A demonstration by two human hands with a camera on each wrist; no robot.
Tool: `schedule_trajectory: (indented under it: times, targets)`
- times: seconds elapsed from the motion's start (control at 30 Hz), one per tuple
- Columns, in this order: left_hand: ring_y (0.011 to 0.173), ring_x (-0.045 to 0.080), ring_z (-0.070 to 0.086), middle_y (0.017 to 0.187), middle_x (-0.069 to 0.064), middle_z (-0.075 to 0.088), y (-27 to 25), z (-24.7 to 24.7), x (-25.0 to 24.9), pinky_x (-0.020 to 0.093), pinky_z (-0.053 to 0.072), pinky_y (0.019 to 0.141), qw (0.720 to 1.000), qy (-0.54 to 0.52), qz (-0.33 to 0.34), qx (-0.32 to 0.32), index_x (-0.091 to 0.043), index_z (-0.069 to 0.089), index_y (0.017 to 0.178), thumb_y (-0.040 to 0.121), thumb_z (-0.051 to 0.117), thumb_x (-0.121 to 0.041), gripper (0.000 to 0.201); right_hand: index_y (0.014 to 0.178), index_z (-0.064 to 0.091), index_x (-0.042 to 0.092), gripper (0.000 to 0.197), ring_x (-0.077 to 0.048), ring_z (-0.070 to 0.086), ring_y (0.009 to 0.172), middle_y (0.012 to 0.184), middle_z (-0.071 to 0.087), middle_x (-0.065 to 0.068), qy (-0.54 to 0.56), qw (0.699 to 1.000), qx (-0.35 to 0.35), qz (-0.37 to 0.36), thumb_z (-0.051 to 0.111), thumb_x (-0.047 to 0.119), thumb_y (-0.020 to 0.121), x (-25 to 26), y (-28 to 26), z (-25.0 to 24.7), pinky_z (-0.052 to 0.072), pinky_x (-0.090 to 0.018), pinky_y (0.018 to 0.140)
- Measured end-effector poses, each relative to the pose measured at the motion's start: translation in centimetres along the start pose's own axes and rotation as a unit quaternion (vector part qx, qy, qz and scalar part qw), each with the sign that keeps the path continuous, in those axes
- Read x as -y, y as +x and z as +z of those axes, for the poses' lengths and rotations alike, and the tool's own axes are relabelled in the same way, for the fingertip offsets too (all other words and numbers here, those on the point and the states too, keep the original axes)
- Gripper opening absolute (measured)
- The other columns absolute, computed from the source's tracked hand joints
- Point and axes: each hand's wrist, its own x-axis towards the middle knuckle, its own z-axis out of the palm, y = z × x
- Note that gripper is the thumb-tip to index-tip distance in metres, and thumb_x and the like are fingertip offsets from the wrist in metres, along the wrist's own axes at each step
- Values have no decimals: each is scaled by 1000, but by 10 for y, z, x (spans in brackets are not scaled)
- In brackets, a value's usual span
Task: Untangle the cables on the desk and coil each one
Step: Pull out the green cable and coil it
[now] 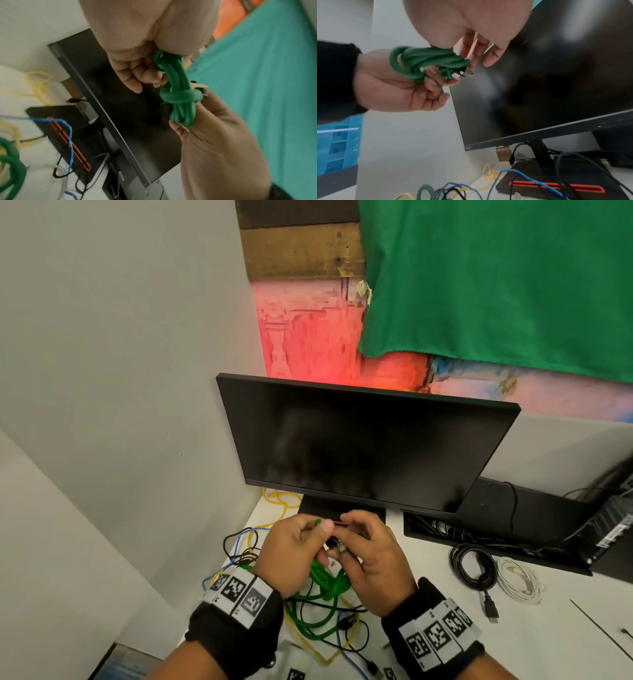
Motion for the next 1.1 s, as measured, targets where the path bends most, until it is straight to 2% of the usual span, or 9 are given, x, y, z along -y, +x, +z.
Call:
schedule_trajectory:
  times: [0.13, 0.23, 0.33, 0.47, 0.63, 0.7, 0.8, 0.97, 1.1]
  targets:
    - [56, 19, 51, 53, 2, 60, 5, 2, -4, 37, 45, 67, 994, -68, -41, -75, -13, 71, 73, 95, 57, -39, 36, 117, 68, 25, 28, -11, 57, 109, 124, 46, 19, 36, 999, -20, 28, 67, 24, 88, 3, 1, 0, 55, -42, 85]
    - [59, 20, 54, 56, 3, 61, 3, 3, -7, 41, 47, 70, 996, -66, -37, -40, -12, 68, 68, 85, 56, -54, 47, 111, 68, 28, 23, -4, 56, 112, 125, 49, 24, 107, 990, -63, 70, 56, 33, 92, 8, 2, -3, 51, -22, 90]
    - [62, 17, 61, 61, 3, 67, 3, 1, -7, 43, 50, 71, 999, -33, -8, 23, -19, 69, 77, 84, 55, -55, 40, 98, 63, 33, 11, -8, 63, 101, 110, 64, 17, 198, 962, -79, 171, 53, 32, 94, 10, 8, -5, 51, -23, 84]
    - [69, 15, 64, 70, -2, 71, -1, -1, -3, 37, 52, 74, 995, 5, 19, 100, -19, 66, 103, 87, 59, -37, 25, 101, 64, 21, 13, -9, 67, 77, 83, 71, 2, 300, 910, 27, 284, 51, 24, 102, 4, 14, -12, 52, -35, 72]
    - [74, 5, 65, 79, -14, 70, -9, 3, -2, 18, 51, 73, 989, 49, 54, 126, -31, 60, 110, 96, 58, -20, 18, 76, 55, 28, 37, -10, 54, 66, 69, 58, 3, 100, 955, 168, 221, 37, 45, 102, 1, 17, -24, 46, -37, 67]
    - [66, 7, 62, 70, -7, 66, -9, 10, -6, 18, 50, 67, 998, -4, 5, 68, -29, 63, 105, 100, 50, -34, 15, 75, 45, 31, 31, -9, 47, 72, 74, 50, 11, 21, 973, 148, 176, 35, 42, 103, 6, 17, -20, 36, -30, 67]
    - [52, 17, 58, 61, 5, 62, -2, 24, -19, 29, 51, 53, 975, -149, -163, -29, -12, 67, 94, 101, 33, -52, 54, 82, 44, 24, 31, -11, 43, 76, 80, 47, 10, -17, 985, 98, 141, 29, 44, 101, 12, 11, -8, 30, -26, 67]
    - [54, 15, 63, 56, 0, 68, 7, 23, -15, 33, 50, 64, 989, 84, -86, -87, -13, 66, 71, 98, 23, -59, 68, 84, 55, 21, 37, -12, 63, 72, 74, 64, 3, 144, 959, 7, 246, 32, 43, 103, 9, 8, 3, 52, -37, 69]
    - [57, 20, 64, 57, 4, 68, 9, 30, -11, 35, 55, 61, 967, -44, -240, -77, -9, 67, 68, 97, 26, -63, 74, 84, 51, 23, 40, -8, 59, 68, 71, 60, 7, 110, 971, -6, 213, 26, 53, 97, 4, 10, 2, 50, -36, 65]
